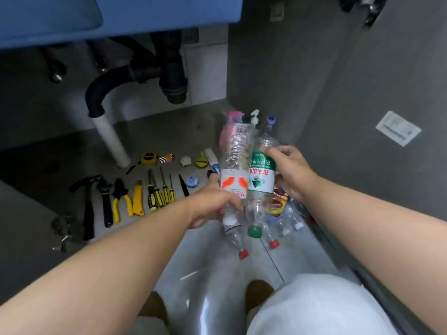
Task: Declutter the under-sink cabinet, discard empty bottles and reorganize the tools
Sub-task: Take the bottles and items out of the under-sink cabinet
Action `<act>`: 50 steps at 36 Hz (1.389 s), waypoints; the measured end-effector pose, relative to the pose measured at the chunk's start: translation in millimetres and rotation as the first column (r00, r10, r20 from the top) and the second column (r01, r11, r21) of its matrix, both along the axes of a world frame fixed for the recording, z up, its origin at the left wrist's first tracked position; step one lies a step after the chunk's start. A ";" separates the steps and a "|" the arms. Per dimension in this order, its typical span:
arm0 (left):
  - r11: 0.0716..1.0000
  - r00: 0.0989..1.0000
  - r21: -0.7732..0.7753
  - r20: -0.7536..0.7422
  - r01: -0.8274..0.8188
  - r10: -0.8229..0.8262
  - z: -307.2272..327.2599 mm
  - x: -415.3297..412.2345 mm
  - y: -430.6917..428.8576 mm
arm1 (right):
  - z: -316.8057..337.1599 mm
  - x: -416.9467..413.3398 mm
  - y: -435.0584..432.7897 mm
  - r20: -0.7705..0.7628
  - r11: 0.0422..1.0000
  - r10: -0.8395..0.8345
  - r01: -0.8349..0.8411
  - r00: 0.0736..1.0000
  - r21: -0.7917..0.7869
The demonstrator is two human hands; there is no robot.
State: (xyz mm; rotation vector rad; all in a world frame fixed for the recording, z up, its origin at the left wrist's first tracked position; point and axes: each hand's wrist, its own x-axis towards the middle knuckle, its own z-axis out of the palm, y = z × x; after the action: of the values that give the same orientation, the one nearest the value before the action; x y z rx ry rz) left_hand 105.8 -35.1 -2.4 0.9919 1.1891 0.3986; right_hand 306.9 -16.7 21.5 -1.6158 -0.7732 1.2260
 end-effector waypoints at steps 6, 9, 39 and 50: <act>0.980 0.994 -0.197 0.105 0.025 -0.004 -41.6 33.9 -30.5 | -31.2 12.6 -27.9 -0.036 0.988 0.009 -0.014 0.999 -0.157; 0.957 0.984 -0.289 0.176 0.032 0.020 -65.1 37.3 -39.5 | -57.4 25.4 -43.1 -0.096 0.956 0.086 -0.110 0.992 -0.271; 0.993 0.802 0.027 -0.587 -0.116 0.110 -224.9 86.5 -5.9 | -219.0 93.6 -22.6 0.134 0.936 0.068 -0.017 0.989 -0.353; 0.973 0.718 0.145 -0.657 -0.178 0.229 -233.6 87.0 -2.0 | -245.4 55.9 -18.5 0.446 0.926 0.366 -0.270 0.817 -0.265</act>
State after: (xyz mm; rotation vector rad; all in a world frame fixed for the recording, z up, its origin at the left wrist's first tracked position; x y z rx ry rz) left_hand 192.8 -37.1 -236.0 1.1089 1.9723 0.2550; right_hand 362.8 -35.2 -223.9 -2.0554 -1.3271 1.1531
